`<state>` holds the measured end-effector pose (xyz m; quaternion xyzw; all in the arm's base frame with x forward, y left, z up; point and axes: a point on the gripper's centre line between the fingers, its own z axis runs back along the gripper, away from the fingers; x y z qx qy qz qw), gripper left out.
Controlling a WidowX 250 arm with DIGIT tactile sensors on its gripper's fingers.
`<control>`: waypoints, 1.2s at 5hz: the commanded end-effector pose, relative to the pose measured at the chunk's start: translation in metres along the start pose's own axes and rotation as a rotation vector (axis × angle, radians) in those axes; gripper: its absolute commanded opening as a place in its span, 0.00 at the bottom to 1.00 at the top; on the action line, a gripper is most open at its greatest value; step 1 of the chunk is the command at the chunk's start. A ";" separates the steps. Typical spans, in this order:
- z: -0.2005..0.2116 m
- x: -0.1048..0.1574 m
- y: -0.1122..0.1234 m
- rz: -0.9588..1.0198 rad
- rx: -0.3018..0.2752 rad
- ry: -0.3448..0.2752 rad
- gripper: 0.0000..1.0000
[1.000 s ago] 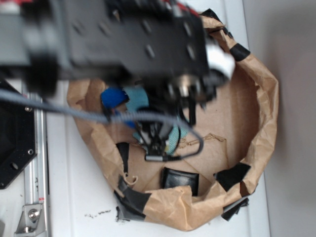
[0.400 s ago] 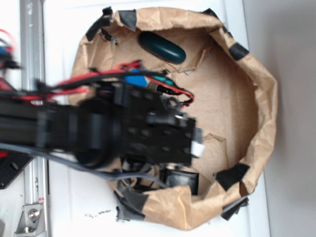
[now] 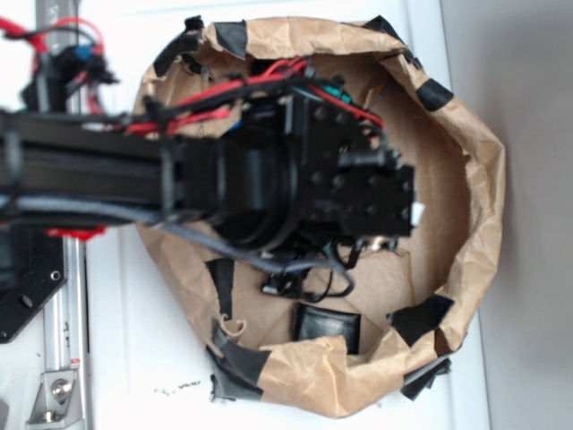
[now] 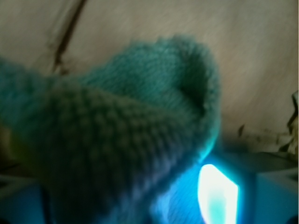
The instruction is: Grab the blue cloth.
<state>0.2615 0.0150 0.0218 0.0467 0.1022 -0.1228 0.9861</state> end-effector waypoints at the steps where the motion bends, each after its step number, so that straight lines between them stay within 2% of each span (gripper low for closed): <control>1: 0.003 -0.004 -0.001 0.012 0.029 -0.037 0.00; 2: 0.008 -0.007 0.000 0.021 0.036 -0.057 0.00; 3: 0.055 -0.022 0.007 0.095 0.017 -0.172 0.00; 4: 0.099 -0.043 0.023 0.254 -0.068 -0.330 0.00; 5: 0.147 -0.053 0.031 0.283 -0.103 -0.348 0.00; 6: 0.160 -0.051 0.024 0.277 -0.051 -0.312 0.00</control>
